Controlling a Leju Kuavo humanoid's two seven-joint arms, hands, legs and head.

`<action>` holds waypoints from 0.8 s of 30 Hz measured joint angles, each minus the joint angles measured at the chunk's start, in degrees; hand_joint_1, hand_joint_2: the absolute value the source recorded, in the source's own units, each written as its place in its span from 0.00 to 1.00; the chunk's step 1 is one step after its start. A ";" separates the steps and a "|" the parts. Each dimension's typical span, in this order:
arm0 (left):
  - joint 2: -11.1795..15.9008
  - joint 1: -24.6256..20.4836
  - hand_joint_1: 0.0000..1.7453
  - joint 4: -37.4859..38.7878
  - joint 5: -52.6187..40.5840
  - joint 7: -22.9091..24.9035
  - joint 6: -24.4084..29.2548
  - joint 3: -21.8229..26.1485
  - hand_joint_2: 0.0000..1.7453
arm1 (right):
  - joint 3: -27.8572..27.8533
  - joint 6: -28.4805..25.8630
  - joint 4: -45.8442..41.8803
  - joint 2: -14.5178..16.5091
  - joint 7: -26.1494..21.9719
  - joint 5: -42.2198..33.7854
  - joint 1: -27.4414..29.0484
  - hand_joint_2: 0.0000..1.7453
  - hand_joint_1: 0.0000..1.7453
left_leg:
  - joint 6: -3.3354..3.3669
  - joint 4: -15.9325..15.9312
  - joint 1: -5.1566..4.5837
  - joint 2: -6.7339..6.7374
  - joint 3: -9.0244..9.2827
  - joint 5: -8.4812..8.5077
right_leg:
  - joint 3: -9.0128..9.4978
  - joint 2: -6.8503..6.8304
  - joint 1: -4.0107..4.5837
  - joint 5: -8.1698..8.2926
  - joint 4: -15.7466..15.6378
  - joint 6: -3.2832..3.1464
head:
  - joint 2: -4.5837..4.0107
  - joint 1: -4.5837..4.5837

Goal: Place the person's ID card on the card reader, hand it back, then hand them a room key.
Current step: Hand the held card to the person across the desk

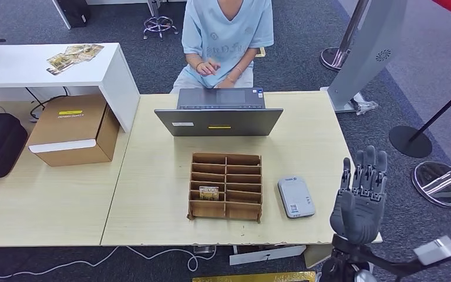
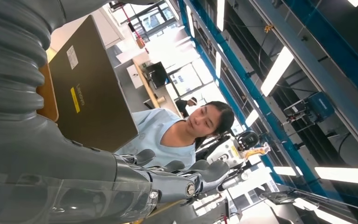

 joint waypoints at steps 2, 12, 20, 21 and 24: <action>-0.02 0.02 0.00 0.00 0.07 0.06 0.11 0.00 1.00 | 0.01 -0.47 0.04 0.00 -0.40 1.35 -0.08 1.00 0.00 | 0.00 0.00 0.00 0.00 0.00 0.00 | 0.00 0.00 0.00 0.00 0.00 0.00 | 0.00 0.01; 0.03 0.34 0.00 0.00 0.46 -1.00 0.56 0.00 1.00 | 1.02 -9.54 -0.10 -0.02 -4.57 19.50 0.32 1.00 0.00 | 0.00 0.00 0.00 0.00 0.00 0.00 | 0.00 0.00 0.00 0.00 0.00 0.00 | 0.00 0.00; 0.04 0.61 0.00 0.00 1.61 -1.39 0.80 0.09 1.00 | 2.27 -14.50 -0.27 -0.01 -5.32 24.20 1.07 1.00 0.00 | 0.00 0.00 0.00 0.00 0.00 0.00 | 0.00 0.00 0.00 0.00 0.00 0.00 | 0.00 0.01; 0.03 0.61 0.00 0.00 2.00 -1.39 1.08 0.16 1.00 | 2.24 -16.85 -0.35 0.09 -5.53 25.02 1.07 1.00 0.00 | 0.00 0.00 0.00 0.00 0.00 0.00 | 0.00 0.00 0.00 0.00 0.00 0.00 | 0.00 0.01; -0.14 0.59 0.00 0.00 4.33 -1.39 1.95 1.04 1.00 | 1.65 -28.81 -0.57 1.35 -7.72 28.96 0.85 1.00 0.00 | 0.00 0.00 0.00 0.01 0.01 0.00 | 0.00 0.00 0.00 0.00 0.00 0.00 | -0.01 0.00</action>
